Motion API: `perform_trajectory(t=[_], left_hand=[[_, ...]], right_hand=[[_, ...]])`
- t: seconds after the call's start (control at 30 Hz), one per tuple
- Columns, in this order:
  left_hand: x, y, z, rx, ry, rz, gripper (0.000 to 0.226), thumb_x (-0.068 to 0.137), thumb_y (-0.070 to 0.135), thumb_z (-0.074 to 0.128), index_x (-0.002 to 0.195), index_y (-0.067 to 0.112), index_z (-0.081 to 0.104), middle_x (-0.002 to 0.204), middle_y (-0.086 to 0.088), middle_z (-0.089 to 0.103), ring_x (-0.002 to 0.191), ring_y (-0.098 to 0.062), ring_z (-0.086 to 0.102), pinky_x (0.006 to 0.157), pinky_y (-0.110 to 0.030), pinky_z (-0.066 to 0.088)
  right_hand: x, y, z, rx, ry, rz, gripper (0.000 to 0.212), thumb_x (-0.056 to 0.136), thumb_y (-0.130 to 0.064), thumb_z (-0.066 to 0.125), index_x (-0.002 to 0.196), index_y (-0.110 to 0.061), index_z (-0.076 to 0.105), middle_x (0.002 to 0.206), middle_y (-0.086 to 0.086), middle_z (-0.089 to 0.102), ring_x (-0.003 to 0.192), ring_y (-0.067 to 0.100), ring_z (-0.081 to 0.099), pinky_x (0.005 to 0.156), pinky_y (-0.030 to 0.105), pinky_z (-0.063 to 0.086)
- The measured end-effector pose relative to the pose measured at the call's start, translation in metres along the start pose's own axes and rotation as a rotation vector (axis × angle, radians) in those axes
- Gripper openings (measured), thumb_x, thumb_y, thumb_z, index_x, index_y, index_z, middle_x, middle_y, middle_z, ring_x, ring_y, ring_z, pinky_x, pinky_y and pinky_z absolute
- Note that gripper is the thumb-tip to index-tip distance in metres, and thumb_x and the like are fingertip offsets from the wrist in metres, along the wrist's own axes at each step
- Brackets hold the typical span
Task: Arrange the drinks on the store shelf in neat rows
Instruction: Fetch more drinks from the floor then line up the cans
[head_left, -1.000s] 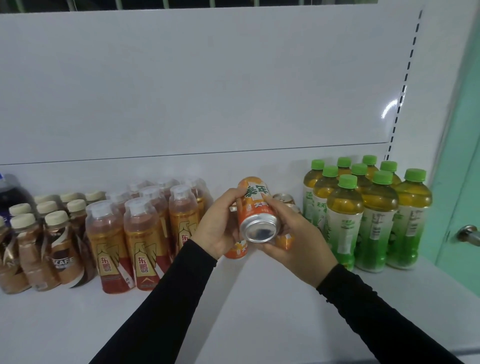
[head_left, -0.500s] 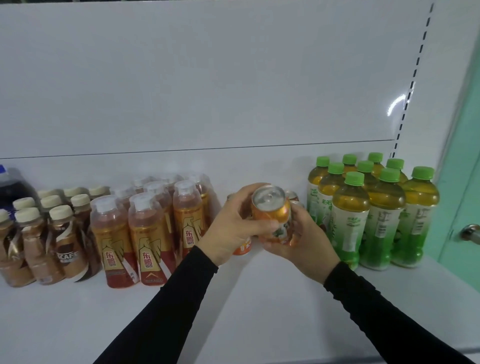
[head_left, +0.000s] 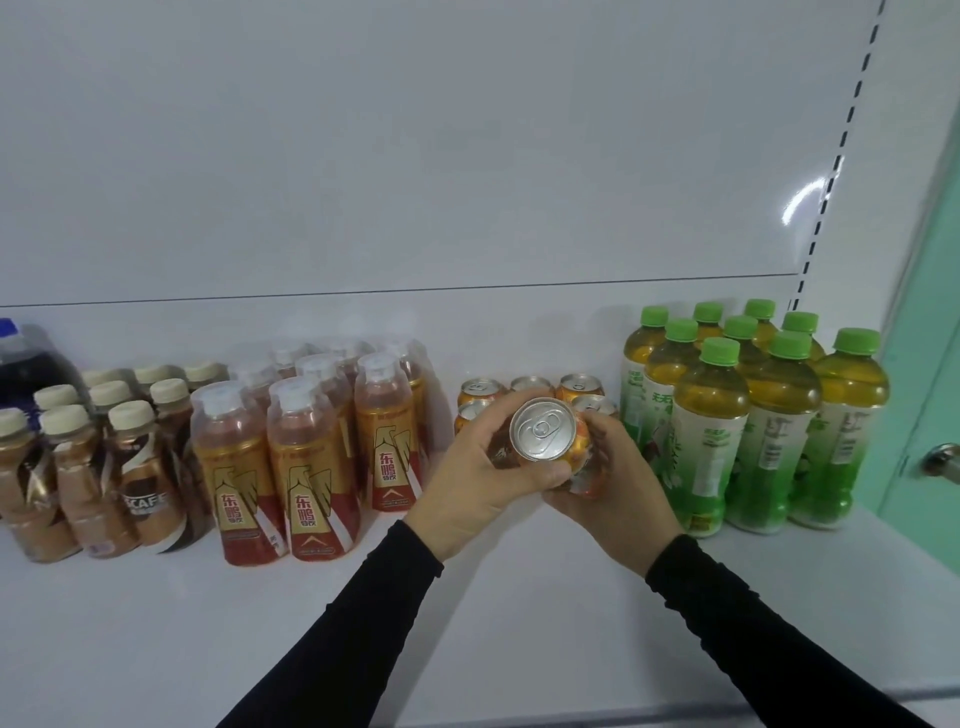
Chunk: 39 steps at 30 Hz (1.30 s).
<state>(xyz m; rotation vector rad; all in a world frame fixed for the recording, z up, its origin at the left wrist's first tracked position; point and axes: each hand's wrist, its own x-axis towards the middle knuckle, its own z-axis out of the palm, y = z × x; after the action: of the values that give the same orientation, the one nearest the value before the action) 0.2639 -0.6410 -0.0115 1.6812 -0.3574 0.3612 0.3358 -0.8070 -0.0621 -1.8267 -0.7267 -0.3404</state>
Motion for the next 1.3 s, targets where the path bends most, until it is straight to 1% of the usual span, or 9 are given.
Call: perform_trajectory(t=[0.07,0.13,0.27,0.43,0.57,0.77,0.93,1.1,1.3], left_hand=[[-0.002,-0.003,0.002,-0.037,0.051,-0.022,0.063,0.073,0.028,0.084,0.131,0.022,0.06,0.125,0.003,0.067,0.122,-0.017,0.06,0.102,-0.04,0.051],[-0.002,-0.004,0.003,-0.136,0.103,-0.07,0.06,0.075,0.022,0.085,0.13,0.017,0.06,0.122,-0.004,0.069,0.118,-0.024,0.064,0.097,-0.043,0.055],[-0.004,-0.002,0.006,-0.307,0.15,-0.171,0.043,0.084,0.011,0.075,0.125,0.013,0.061,0.109,-0.006,0.074,0.098,-0.024,0.072,0.071,-0.029,0.057],[-0.008,-0.003,0.018,-0.311,0.107,-0.19,0.033,0.088,0.013,0.072,0.119,0.019,0.064,0.102,0.0,0.076,0.09,-0.016,0.073,0.078,-0.038,0.06],[-0.01,-0.001,0.042,-0.331,-0.033,-0.182,0.03,0.088,0.013,0.07,0.116,0.023,0.065,0.098,0.006,0.076,0.089,-0.01,0.072,0.072,-0.028,0.06],[-0.025,0.01,0.12,-0.371,-0.244,-0.187,0.025,0.09,0.014,0.068,0.112,0.025,0.068,0.1,0.008,0.075,0.093,-0.011,0.07,0.07,-0.025,0.057],[-0.053,0.021,0.219,-0.422,-0.435,-0.197,0.024,0.091,0.011,0.068,0.108,0.027,0.069,0.098,0.01,0.075,0.091,-0.009,0.071,0.067,-0.023,0.057],[-0.094,0.025,0.333,-0.45,-0.583,-0.245,0.041,0.075,0.022,0.074,0.115,0.021,0.067,0.107,-0.001,0.074,0.095,-0.016,0.072,0.071,-0.026,0.057],[-0.147,0.022,0.463,-0.437,-0.755,-0.307,0.054,0.063,0.03,0.081,0.114,0.02,0.064,0.1,0.005,0.076,0.092,-0.015,0.073,0.068,-0.024,0.057]], right_hand=[[-0.003,-0.001,-0.001,-0.05,-0.004,-0.005,0.077,0.063,-0.033,0.087,0.13,-0.035,0.048,0.13,-0.008,0.056,0.121,0.009,0.055,0.101,0.038,0.05],[-0.009,-0.004,-0.002,-0.112,0.0,-0.014,0.08,0.064,-0.029,0.089,0.129,-0.042,0.044,0.129,-0.007,0.053,0.119,0.007,0.053,0.099,0.026,0.048],[-0.024,-0.012,-0.009,-0.227,0.003,-0.03,0.081,0.071,-0.035,0.085,0.14,-0.031,0.043,0.13,-0.004,0.05,0.117,0.001,0.048,0.094,0.01,0.042],[-0.062,-0.032,-0.033,-0.422,0.102,-0.023,0.08,0.079,-0.064,0.065,0.144,-0.023,0.044,0.13,-0.011,0.046,0.115,-0.006,0.043,0.095,-0.001,0.03],[-0.109,-0.048,-0.069,-0.679,0.283,0.048,0.074,0.084,-0.063,0.058,0.142,-0.019,0.048,0.134,0.001,0.053,0.121,0.011,0.047,0.098,0.021,0.037],[-0.197,-0.068,-0.14,-0.939,0.445,0.189,0.067,0.09,-0.057,0.051,0.138,-0.012,0.051,0.132,0.008,0.056,0.122,0.021,0.049,0.102,0.015,0.028],[-0.282,-0.083,-0.201,-1.12,0.528,0.319,0.068,0.091,-0.058,0.048,0.14,-0.01,0.049,0.134,0.011,0.054,0.122,0.023,0.049,0.102,0.029,0.038],[-0.378,-0.09,-0.273,-1.206,0.578,0.432,0.067,0.092,-0.055,0.05,0.139,-0.007,0.05,0.134,0.013,0.054,0.122,0.027,0.052,0.101,0.036,0.044],[-0.491,-0.086,-0.353,-1.257,0.61,0.618,0.068,0.093,-0.057,0.046,0.141,-0.009,0.048,0.139,0.012,0.052,0.126,0.027,0.051,0.103,0.037,0.044]])
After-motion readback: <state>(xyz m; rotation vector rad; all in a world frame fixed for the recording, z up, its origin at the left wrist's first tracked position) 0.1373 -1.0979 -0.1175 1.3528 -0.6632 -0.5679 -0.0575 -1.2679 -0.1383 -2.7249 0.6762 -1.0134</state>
